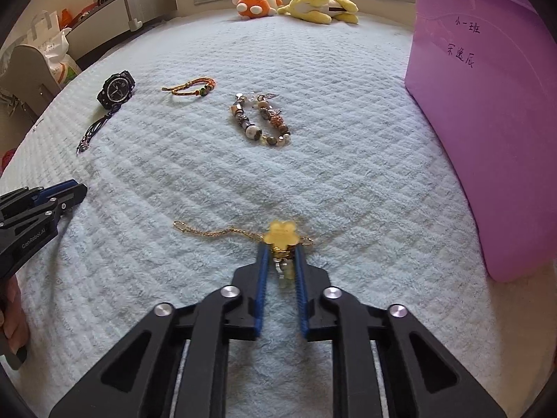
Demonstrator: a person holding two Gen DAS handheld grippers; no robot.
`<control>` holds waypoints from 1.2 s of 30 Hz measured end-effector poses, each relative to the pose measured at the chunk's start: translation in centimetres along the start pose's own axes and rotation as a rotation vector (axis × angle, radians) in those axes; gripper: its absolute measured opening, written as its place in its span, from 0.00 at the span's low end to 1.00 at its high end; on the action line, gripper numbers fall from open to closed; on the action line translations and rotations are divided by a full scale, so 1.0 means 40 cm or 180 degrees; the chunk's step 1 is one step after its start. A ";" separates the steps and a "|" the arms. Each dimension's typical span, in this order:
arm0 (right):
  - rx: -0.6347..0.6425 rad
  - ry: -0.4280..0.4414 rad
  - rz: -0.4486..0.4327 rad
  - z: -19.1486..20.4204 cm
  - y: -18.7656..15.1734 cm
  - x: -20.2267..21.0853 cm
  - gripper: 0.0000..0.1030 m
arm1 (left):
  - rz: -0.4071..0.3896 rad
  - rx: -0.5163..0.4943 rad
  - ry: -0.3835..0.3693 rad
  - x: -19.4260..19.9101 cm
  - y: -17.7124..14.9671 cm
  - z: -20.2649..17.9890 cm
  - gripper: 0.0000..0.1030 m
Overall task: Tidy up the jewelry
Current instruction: 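Close the left tool on the leather-cord pendant while the right tool grips the flower chain, then lift and carry the pendant and flower chain in both tools over the pink tub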
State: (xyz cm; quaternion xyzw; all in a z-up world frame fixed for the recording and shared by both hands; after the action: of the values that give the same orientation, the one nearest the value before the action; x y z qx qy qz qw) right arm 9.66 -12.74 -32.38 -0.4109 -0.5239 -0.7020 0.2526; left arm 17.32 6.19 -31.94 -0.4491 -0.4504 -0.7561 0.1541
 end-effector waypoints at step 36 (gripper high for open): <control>-0.0435 0.0268 0.0074 0.098 0.075 0.428 0.10 | -0.0181 -0.0092 -0.0314 0.462 0.122 0.050 0.07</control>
State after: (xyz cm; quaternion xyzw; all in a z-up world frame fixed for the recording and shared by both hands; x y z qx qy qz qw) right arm 4.06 -8.70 -15.93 -0.4034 -0.4589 -0.7498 0.2538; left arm 11.36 8.32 -13.79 -0.4750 -0.4590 -0.7436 0.1037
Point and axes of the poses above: each gripper's, at about its wrist camera, not at the fingertips, and x roughly against the way its jaws point, z to its left, y to its top, the point moved 9 cm from there along -x, roughly the way its jaws point, and after that the axes turned 12 degrees about -x, right-handed, at the moved point
